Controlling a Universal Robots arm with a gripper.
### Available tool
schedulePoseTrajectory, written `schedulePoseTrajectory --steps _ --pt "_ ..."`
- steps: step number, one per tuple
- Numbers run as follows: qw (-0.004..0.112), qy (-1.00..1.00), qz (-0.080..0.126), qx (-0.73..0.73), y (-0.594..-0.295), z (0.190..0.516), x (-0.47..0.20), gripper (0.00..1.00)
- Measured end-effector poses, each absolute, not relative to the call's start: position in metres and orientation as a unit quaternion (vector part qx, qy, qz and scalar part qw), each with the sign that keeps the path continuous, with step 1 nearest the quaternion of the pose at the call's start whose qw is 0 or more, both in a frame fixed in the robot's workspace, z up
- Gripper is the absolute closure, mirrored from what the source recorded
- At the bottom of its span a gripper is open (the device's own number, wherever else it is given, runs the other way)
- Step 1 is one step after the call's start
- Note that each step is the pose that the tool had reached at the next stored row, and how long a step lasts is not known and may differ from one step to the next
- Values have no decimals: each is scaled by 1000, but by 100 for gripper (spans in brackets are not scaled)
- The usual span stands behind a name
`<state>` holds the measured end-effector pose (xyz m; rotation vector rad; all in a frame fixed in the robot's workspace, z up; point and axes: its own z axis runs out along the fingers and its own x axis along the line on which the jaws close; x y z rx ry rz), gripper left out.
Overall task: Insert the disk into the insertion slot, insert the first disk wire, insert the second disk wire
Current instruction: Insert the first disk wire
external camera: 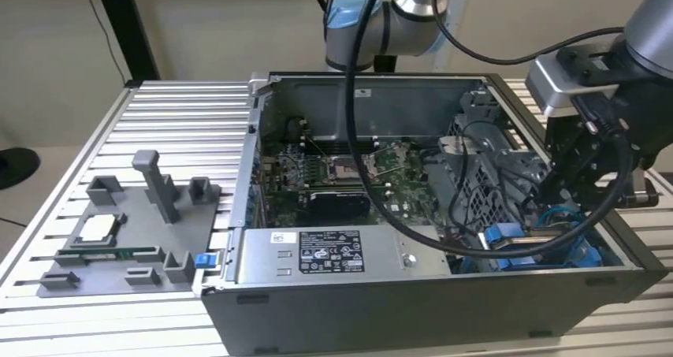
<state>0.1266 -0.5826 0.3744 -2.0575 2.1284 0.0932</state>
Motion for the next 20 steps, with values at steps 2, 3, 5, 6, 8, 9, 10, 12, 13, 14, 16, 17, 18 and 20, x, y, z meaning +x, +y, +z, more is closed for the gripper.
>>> schedulePoseTrajectory --steps 2,3,5,6,8,9,10,12,13,14,16,17,18,20 --pt "90 715 31 -693 -586 373 127 100" --pt "90 714 31 -693 -588 373 128 100" --pt "91 713 30 -694 -591 372 128 100" --pt "92 713 29 -695 -593 371 128 100" --pt "94 711 27 -697 -595 370 129 100" --pt "95 710 26 -697 -595 370 129 100" --pt "97 709 25 -698 -596 369 129 100" --pt "100 706 22 -701 -596 368 130 100" --pt "102 705 20 -701 -596 368 130 100" --pt "103 705 18 -702 -596 367 131 100" --pt "104 704 16 -703 -596 365 131 100" --pt "104 704 15 -703 -596 364 131 100" --pt "105 703 14 -703 -596 362 131 100" --pt "105 703 14 -703 -596 359 131 100"
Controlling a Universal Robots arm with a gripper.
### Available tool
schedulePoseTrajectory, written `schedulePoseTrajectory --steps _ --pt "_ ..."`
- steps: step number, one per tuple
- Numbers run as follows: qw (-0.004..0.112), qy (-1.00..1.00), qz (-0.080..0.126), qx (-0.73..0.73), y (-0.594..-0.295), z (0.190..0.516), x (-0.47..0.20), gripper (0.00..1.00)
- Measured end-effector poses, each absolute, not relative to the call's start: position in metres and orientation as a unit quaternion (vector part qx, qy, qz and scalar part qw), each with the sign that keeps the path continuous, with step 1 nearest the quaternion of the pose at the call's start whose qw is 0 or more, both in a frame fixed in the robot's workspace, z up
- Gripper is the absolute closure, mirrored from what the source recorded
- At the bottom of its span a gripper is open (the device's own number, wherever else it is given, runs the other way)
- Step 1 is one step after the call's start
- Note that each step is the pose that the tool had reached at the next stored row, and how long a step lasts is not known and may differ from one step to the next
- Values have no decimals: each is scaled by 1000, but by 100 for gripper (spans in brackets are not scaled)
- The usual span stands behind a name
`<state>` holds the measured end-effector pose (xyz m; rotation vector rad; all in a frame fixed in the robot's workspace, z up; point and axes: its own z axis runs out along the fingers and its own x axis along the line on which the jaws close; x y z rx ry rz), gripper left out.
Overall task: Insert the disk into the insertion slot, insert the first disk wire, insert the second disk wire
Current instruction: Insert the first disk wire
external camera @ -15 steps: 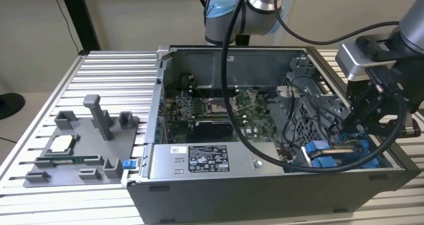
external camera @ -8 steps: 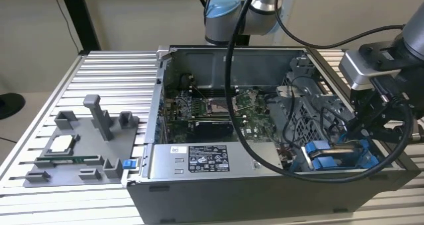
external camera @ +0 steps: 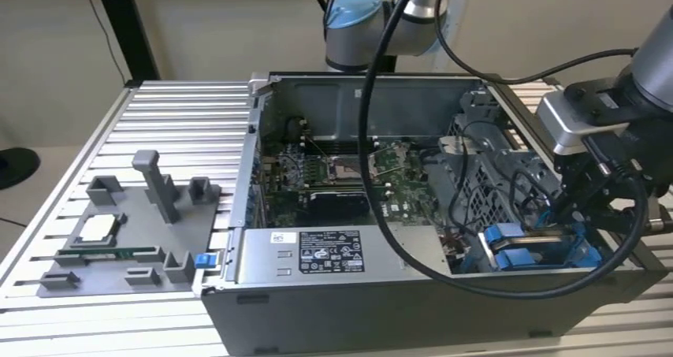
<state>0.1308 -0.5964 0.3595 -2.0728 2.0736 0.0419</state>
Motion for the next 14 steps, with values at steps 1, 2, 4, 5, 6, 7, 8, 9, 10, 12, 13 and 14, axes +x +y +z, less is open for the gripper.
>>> schedulePoseTrajectory --steps 1,2,4,5,6,7,8,9,10,12,13,14 --pt "104 703 14 -703 -596 360 131 100" --pt "104 703 14 -703 -596 360 131 100" --pt "104 703 14 -703 -596 359 131 100" --pt "105 703 14 -703 -596 359 131 100" --pt "105 703 14 -703 -596 359 132 100" --pt "105 703 14 -703 -596 358 133 100" --pt "105 703 14 -703 -596 357 135 100" --pt "105 703 14 -703 -596 356 136 100" --pt "105 703 14 -703 -596 355 138 100" --pt "105 703 14 -703 -596 353 139 100" --pt "104 703 14 -703 -595 352 139 100" --pt "105 703 14 -703 -594 351 139 100"
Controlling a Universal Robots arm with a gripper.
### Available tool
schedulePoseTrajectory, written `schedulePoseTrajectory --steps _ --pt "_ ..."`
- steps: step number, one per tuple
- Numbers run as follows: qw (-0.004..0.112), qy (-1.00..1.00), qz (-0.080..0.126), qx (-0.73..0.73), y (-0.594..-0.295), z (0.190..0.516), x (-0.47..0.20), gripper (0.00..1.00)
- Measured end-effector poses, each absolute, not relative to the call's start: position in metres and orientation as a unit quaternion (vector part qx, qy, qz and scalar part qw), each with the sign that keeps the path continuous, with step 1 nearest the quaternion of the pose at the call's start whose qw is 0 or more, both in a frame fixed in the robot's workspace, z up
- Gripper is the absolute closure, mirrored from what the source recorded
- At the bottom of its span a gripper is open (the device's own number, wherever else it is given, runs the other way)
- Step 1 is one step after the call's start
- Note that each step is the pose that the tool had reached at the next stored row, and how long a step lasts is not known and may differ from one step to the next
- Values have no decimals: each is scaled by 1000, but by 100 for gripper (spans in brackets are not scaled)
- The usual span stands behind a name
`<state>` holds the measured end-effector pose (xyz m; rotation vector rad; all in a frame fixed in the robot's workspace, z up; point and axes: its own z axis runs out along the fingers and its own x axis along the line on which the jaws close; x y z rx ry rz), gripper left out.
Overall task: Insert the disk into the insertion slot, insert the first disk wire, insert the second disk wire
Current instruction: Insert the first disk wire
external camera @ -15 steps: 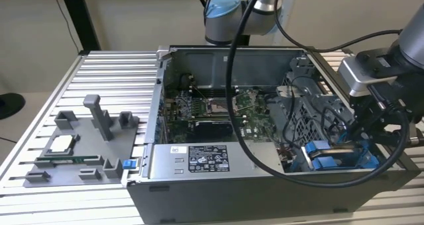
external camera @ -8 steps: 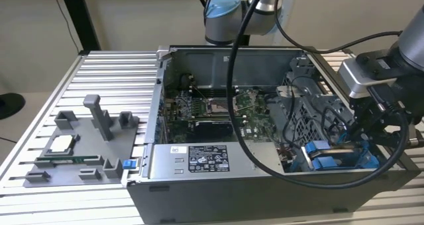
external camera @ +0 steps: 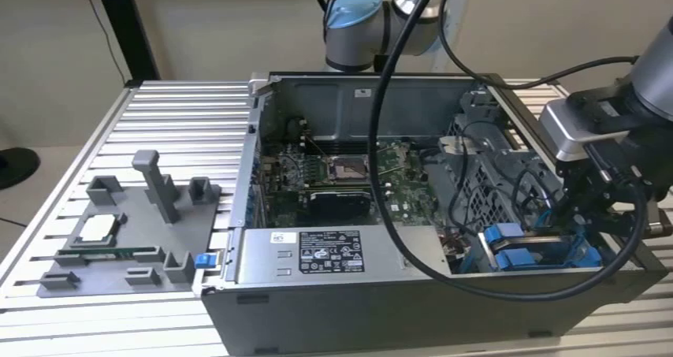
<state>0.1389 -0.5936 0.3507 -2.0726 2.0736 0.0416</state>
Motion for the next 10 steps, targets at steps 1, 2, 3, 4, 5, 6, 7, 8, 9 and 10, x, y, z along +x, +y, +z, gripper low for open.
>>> schedulePoseTrajectory --steps 1,2,3,4,5,6,7,8,9,10 --pt "105 703 14 -703 -592 350 139 100" --pt "105 703 14 -703 -591 349 139 100" --pt "105 703 14 -703 -591 348 139 100" --pt "105 703 14 -703 -591 348 140 100" --pt "105 703 14 -703 -591 348 140 100" --pt "104 703 14 -703 -591 348 140 100" --pt "104 703 14 -703 -591 348 140 100" --pt "105 703 14 -703 -591 347 140 100" --pt "105 703 14 -703 -591 347 140 100" --pt "105 703 14 -703 -591 346 140 100"
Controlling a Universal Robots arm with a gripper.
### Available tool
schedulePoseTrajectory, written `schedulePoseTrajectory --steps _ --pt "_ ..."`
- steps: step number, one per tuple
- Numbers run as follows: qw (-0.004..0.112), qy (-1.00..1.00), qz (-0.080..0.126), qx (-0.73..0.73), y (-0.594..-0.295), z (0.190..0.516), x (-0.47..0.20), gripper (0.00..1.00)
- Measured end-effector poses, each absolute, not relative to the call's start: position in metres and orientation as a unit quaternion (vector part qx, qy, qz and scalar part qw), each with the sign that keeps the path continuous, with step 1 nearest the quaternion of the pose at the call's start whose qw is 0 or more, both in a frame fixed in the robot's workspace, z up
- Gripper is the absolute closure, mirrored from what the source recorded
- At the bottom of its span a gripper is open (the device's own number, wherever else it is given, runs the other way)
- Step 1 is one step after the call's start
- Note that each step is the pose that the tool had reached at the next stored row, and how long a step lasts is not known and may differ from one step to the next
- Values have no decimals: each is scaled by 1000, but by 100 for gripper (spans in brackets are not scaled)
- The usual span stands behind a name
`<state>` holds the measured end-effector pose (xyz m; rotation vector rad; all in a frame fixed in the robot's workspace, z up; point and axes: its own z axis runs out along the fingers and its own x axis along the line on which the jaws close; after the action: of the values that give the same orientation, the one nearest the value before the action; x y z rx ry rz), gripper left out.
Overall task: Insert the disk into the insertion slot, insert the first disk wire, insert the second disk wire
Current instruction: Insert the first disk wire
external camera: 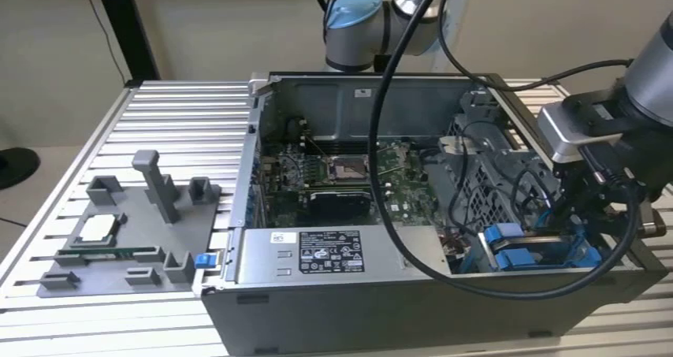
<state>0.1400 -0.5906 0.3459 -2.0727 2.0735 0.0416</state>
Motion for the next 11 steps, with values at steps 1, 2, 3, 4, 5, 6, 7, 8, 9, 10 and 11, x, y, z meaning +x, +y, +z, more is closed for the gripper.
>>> schedulePoseTrajectory --steps 1,2,3,4,5,6,7,8,9,10,11 --pt "104 703 14 -703 -591 345 140 100" --pt "104 703 14 -703 -591 345 140 100" --pt "104 703 14 -703 -591 345 140 100" --pt "104 703 14 -703 -591 345 140 100" --pt "104 703 14 -703 -591 345 140 100" --pt "104 703 14 -703 -591 344 140 100" --pt "104 703 14 -703 -591 344 140 100" --pt "104 703 14 -703 -591 344 140 100" --pt "104 703 14 -703 -591 344 140 100" --pt "104 703 14 -703 -591 344 140 100" --pt "104 703 14 -703 -591 344 140 100"
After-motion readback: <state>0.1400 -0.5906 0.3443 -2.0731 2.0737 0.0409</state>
